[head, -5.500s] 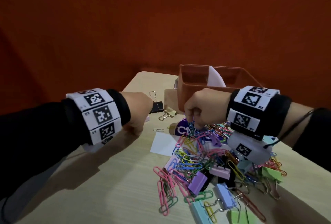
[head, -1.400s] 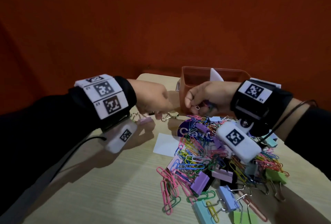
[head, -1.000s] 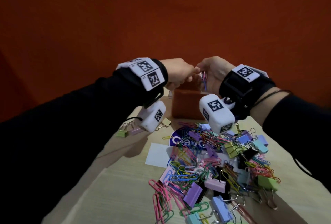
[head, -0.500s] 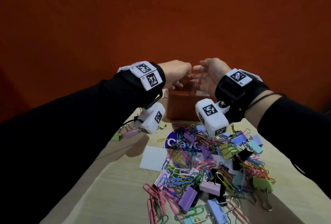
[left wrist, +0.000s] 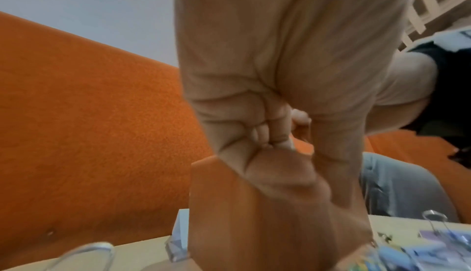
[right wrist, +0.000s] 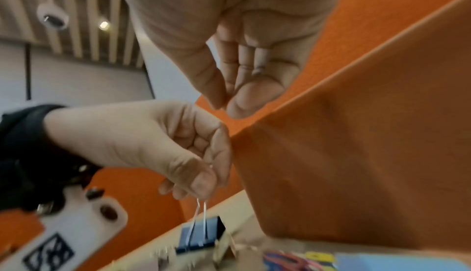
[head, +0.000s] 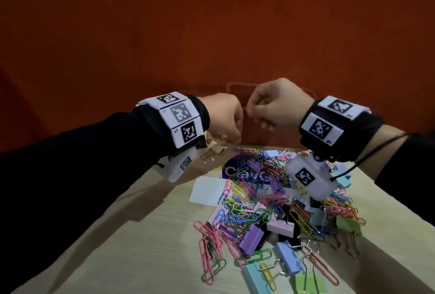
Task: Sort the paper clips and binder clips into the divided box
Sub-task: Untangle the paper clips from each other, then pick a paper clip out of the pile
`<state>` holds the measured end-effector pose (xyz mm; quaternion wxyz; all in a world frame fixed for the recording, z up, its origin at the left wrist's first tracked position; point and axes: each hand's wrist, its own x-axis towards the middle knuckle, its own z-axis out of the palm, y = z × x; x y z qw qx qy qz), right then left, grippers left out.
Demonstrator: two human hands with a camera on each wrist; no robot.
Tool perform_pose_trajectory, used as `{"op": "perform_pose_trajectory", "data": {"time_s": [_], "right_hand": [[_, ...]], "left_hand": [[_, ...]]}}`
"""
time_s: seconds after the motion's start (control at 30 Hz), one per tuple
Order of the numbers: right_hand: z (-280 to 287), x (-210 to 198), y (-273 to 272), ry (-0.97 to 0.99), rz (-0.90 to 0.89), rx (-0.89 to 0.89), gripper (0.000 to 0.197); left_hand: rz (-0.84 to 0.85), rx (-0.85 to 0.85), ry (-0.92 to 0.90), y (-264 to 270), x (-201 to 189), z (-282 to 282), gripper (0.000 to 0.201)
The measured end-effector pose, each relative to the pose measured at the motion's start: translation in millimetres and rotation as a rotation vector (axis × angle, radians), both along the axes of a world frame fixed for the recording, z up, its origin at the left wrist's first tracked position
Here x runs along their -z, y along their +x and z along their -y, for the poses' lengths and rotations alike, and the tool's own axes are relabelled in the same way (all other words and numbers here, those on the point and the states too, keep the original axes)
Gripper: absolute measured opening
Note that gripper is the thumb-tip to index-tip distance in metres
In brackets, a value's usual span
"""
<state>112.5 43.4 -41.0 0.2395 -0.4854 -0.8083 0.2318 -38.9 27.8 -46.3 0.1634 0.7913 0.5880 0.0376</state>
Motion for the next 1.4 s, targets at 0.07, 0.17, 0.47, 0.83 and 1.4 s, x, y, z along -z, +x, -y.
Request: {"op": "perform_pose_trajectory", "data": {"time_s": [0.07, 0.17, 0.47, 0.83, 1.4], "right_hand": [[2, 8, -5, 0.153, 0.317, -0.062, 0.018], [2, 19, -15, 0.257, 0.667, -0.135, 0.012], [-4, 31, -30, 0.084, 0.986, -0.196, 0.03], [0, 31, -32, 0.116, 0.919, -0.21, 0.016], [2, 13, 7, -0.508, 0.081, 0.021, 0.017]], "left_hand": [[-0.066, 0.014, -0.03, 2, 9, 3, 0.007], [-0.166, 0.05, -0.022, 7, 19, 4, 0.019], [-0.322, 0.083, -0.038, 11, 30, 12, 0.034], [-0.234, 0.062, -0.036, 5, 33, 18, 0.03], [0.005, -0.037, -0.207, -11, 28, 20, 0.017]]}}
